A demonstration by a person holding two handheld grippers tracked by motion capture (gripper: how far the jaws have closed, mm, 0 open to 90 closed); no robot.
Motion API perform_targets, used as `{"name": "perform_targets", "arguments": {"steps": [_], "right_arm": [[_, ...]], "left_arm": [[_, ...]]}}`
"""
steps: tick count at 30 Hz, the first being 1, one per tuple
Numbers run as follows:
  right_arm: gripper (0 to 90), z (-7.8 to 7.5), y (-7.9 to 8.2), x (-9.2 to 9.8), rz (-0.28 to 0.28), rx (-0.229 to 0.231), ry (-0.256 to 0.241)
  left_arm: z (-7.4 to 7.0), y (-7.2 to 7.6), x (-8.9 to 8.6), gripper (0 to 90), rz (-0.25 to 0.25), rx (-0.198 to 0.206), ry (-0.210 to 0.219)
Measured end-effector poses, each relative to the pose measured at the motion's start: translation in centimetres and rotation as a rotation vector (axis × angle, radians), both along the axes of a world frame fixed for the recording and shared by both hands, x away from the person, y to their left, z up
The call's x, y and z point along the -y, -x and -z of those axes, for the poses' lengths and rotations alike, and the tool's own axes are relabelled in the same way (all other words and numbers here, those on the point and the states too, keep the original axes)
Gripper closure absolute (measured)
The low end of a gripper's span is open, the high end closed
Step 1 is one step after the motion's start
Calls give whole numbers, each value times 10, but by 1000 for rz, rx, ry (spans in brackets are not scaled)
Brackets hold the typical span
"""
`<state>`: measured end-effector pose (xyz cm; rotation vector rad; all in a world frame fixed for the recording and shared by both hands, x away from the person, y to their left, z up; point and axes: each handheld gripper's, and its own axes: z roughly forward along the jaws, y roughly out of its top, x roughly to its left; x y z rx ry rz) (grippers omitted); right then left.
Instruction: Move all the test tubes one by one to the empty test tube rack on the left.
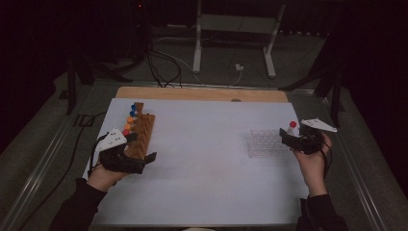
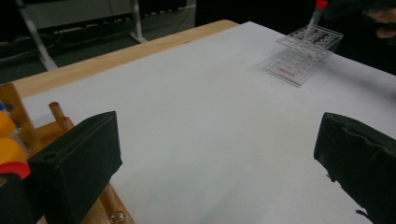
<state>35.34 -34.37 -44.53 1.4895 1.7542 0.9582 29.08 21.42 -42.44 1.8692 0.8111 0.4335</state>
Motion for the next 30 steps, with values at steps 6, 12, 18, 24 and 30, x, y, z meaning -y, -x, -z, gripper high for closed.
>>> {"name": "perform_targets", "arguments": {"steps": [6,12,18,24,30], "right_arm": [[450,10,-9,5,27,-40,-5],[605,16,-16,11,36,-51,-32],[737,15,-18,13,38,-45,-31],[746,10,-16,14,36,-23,-32],[748,-3,-9,12,30,24,-8]], "left_arm": [[0,-1,-1,15,-5,-2,1],[-1,0,0,16,-3,-7,-3],[0,-1,0,16,4,-11,-5],[1,-1,0,16,7,-17,1],[0,-1,0,16,12,-16,-4]]}}
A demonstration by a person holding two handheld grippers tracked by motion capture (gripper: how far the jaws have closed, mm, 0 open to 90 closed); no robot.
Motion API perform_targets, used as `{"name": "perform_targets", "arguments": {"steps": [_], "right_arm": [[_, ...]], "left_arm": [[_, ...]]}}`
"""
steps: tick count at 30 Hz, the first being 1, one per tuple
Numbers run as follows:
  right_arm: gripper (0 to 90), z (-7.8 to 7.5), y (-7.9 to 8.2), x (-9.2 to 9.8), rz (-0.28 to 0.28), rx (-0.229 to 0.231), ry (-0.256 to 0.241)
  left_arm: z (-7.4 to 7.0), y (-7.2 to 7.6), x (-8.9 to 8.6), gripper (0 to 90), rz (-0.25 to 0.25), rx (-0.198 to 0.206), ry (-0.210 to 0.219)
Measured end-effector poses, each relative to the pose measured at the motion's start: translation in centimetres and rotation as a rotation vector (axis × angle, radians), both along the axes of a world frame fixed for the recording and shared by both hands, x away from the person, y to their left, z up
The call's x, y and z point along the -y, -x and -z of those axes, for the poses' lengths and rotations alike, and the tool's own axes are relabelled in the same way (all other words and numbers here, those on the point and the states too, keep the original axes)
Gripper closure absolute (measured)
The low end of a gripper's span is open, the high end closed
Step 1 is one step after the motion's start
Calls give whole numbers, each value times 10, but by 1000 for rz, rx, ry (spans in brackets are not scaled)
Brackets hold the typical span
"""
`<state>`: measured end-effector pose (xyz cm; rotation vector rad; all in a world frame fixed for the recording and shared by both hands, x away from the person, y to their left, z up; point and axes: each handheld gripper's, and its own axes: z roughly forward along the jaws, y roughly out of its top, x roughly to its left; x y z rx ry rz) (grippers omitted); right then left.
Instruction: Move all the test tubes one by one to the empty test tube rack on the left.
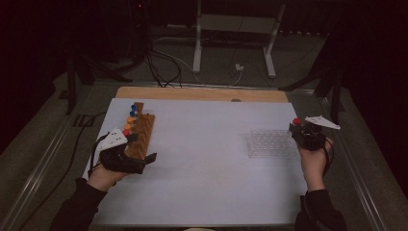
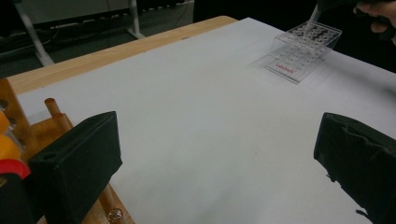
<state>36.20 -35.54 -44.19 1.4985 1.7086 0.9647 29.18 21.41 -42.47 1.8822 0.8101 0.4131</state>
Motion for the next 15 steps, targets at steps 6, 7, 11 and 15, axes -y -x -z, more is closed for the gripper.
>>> {"name": "perform_targets", "arguments": {"steps": [6,7,11,15], "right_arm": [[749,-11,6,-4,-3,43,34],[749,-12,7,-5,-4,49,36],[749,-19,12,-9,-2,82,68],[749,-24,15,-16,-7,109,102]], "left_arm": [[0,0,1,16,4,-3,-3],[0,0,1,16,5,-3,-3],[0,0,1,16,5,-4,-2],[0,0,2,16,8,-2,-5]]}}
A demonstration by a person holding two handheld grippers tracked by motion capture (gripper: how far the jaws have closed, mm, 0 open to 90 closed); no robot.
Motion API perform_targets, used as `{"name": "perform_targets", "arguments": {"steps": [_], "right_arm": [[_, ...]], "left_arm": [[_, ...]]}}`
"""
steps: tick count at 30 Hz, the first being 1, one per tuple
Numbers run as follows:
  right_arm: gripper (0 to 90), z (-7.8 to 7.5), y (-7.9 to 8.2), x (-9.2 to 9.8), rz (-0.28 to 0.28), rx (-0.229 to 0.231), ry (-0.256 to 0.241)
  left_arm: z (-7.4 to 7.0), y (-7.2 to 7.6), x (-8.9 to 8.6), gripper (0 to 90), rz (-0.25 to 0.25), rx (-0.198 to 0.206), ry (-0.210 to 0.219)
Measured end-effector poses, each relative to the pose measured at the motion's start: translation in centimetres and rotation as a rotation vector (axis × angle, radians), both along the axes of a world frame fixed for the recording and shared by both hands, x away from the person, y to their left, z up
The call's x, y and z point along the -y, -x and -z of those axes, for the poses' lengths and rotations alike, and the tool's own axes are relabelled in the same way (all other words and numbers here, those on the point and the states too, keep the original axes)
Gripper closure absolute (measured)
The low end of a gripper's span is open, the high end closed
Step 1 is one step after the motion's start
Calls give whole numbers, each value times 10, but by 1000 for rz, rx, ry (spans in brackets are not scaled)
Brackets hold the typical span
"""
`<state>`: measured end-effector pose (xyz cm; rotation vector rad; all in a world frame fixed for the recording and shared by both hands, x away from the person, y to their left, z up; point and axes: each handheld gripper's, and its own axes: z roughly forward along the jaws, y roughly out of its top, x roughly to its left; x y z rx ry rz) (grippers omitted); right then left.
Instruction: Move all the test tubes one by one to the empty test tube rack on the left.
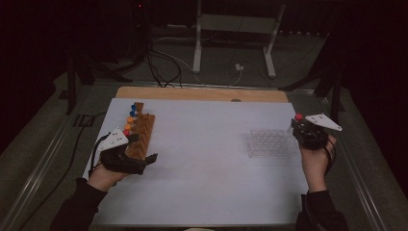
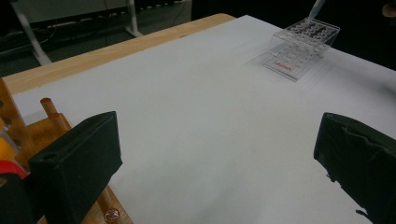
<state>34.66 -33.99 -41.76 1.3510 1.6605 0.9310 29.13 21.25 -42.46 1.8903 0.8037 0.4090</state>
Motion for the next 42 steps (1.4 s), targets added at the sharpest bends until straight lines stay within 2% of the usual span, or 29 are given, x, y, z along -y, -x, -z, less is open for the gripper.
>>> {"name": "perform_targets", "arguments": {"steps": [5,9,13,23,27,42], "right_arm": [[749,-10,6,-10,-25,37,25],[749,-17,11,-21,-88,47,-8],[750,-19,15,-36,-171,32,-57],[749,-17,20,-76,-336,-7,-84],[750,-13,23,-94,-399,-26,-78],[750,-1,35,-139,-576,-78,-62]], "left_arm": [[-1,0,0,16,4,-2,2],[0,1,3,16,11,-5,1],[-2,1,5,16,21,-5,1],[-4,1,13,16,55,-15,11],[-5,1,20,17,65,-3,-9],[-13,-1,45,17,130,5,6]]}}
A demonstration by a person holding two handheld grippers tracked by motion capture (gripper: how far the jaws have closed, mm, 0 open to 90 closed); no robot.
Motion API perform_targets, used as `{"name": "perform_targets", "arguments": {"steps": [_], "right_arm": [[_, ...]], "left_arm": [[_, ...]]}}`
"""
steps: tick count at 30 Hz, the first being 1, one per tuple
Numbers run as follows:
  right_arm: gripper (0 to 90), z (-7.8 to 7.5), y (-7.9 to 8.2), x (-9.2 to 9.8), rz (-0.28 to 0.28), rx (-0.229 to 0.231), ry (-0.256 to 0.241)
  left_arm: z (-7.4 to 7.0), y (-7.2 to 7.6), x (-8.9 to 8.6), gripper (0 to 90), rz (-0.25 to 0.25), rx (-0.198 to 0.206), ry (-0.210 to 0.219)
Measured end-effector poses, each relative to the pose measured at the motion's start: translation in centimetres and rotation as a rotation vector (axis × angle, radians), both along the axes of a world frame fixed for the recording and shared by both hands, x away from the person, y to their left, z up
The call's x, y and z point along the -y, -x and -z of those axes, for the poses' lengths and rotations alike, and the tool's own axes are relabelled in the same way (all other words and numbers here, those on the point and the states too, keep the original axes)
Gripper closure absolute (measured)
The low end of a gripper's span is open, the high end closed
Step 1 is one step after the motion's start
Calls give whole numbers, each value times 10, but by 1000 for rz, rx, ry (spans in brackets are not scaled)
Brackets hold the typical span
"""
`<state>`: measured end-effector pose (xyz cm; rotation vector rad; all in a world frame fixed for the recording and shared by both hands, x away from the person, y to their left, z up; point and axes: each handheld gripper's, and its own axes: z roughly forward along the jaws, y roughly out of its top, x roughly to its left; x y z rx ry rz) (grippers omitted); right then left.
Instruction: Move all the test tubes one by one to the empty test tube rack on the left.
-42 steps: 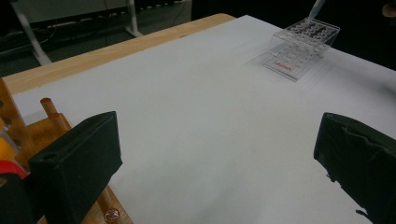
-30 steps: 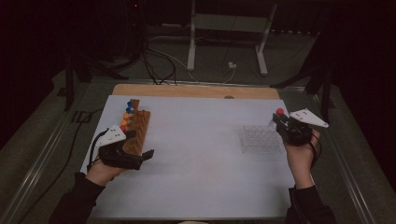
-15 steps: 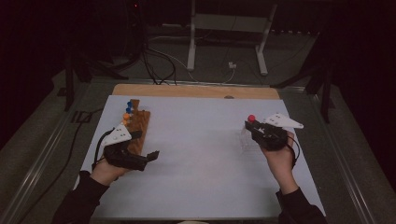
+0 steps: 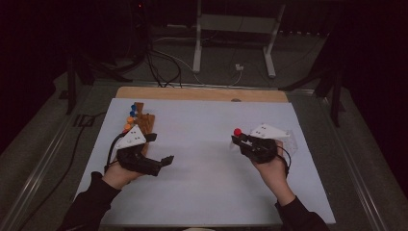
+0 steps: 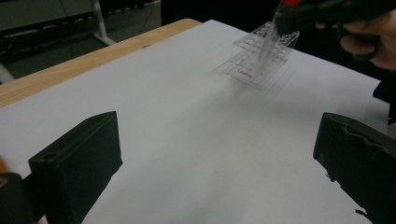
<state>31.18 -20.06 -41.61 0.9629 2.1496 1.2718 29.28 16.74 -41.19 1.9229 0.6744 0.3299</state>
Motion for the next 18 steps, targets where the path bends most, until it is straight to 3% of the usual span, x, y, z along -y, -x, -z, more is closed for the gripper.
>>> {"name": "perform_targets", "arguments": {"steps": [13,18], "right_arm": [[749,11,17,-40,-161,-41,19],[749,13,22,-49,-199,-43,25]], "left_arm": [[-8,1,31,24,88,13,10],[-9,1,44,78,137,13,27]]}}
